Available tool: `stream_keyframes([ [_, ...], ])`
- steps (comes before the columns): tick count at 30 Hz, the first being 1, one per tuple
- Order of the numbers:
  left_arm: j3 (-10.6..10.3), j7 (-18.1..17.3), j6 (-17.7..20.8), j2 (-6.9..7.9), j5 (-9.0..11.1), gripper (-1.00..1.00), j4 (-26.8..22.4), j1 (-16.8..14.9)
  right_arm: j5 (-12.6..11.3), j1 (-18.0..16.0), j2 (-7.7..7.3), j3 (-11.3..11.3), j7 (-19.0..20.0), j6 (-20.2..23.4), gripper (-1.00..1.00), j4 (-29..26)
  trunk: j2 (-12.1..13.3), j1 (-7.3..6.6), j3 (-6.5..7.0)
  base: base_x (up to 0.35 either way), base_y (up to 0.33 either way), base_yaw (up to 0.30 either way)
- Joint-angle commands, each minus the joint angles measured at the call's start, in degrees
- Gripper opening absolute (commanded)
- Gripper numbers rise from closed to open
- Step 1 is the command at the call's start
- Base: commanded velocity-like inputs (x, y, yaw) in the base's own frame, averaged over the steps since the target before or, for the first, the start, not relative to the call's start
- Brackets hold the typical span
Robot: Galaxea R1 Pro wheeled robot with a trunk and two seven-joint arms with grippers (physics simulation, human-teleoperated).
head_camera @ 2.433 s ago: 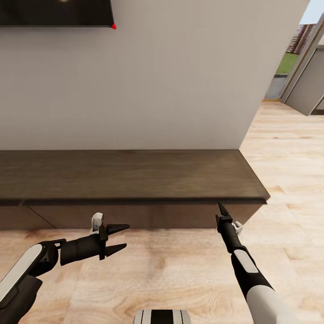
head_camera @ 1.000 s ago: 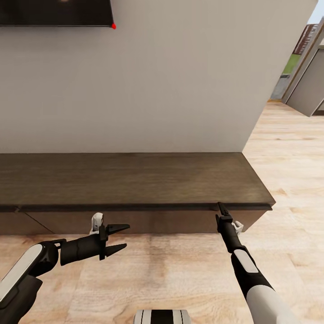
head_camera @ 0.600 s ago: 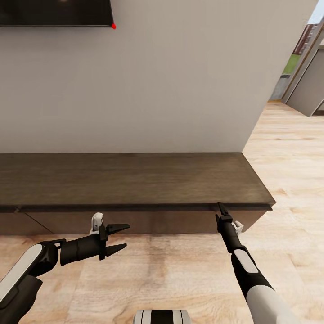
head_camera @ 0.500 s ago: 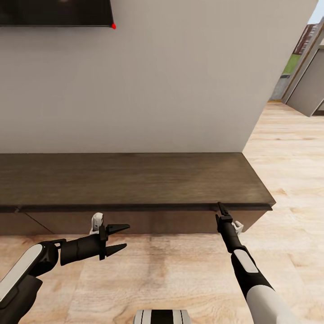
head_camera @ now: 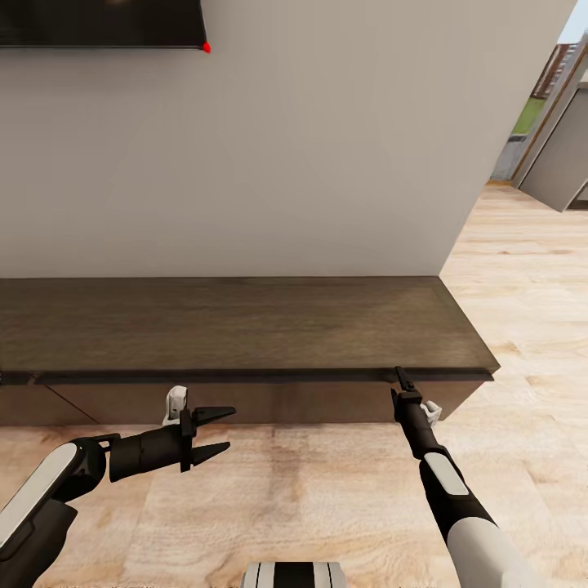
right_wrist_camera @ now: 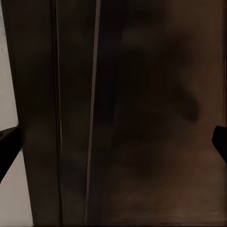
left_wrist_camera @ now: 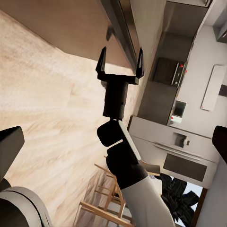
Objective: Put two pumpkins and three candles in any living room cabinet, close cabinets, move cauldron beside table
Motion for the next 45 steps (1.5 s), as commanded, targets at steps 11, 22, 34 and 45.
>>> stream_keyframes([
  [11,0.0,0.5,0.0,0.04,0.6,1.00,0.0,0.0,-0.3,0.0,0.05,-0.2,0.1,1.2,1.00,0.1,0.0,-0.02,-0.05,-0.024,0.000,0.000],
  [22,0.0,0.5,0.0,0.04,0.6,1.00,0.0,0.0,-0.3,0.0,0.05,-0.2,0.1,2.7,1.00,0.0,0.0,-0.02,-0.05,0.000,0.000,0.000],
  [34,-0.1,0.5,0.0,-0.05,0.6,1.00,0.0,0.0,-0.3,0.0,0.05,-0.2,0.1,2.7,-1.00,0.0,0.0,-0.02,-0.05,0.001,0.000,0.000],
  [45,-0.1,0.5,0.0,-0.05,0.6,1.00,0.0,0.0,-0.3,0.0,0.05,-0.2,0.1,2.7,-1.00,0.0,0.0,-0.02,-0.05,0.023,0.000,0.000],
])
